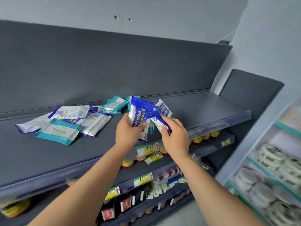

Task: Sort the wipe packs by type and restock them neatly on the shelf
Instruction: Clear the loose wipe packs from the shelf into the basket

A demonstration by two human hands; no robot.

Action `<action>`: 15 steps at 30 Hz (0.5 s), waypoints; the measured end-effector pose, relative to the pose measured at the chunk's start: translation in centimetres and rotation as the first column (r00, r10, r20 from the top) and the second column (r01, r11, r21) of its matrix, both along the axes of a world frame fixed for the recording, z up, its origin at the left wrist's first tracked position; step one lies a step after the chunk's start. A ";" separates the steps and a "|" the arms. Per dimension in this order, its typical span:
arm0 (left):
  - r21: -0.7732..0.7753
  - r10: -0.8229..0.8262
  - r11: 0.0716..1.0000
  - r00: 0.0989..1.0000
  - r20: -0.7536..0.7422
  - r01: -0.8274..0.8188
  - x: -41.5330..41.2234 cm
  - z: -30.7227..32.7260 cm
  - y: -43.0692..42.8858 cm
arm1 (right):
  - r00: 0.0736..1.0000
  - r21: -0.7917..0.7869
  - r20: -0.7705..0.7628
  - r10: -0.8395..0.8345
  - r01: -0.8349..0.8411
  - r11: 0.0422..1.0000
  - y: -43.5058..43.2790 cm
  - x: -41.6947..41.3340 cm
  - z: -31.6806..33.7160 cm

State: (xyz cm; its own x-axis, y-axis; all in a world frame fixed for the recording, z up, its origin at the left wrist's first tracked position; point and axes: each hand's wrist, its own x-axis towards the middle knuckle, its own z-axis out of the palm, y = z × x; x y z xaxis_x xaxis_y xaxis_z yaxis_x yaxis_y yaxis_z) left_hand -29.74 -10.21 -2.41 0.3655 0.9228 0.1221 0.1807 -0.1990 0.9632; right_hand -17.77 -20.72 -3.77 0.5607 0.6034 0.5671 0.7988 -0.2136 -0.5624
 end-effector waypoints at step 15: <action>-0.063 -0.459 0.886 0.888 0.033 0.460 10.8 -2.2 -23.9 | 0.908 -0.030 0.002 -0.418 0.418 0.908 -28.5 5.5 -1.7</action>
State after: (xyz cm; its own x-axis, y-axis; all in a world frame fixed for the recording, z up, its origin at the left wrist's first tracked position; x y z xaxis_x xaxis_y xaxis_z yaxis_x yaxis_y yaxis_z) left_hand -18.91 -34.11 -4.62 0.7492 0.6581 0.0755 0.0686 -0.1904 0.9793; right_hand -12.31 -49.21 -5.46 0.7678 0.3292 0.5496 0.6300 -0.5439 -0.5543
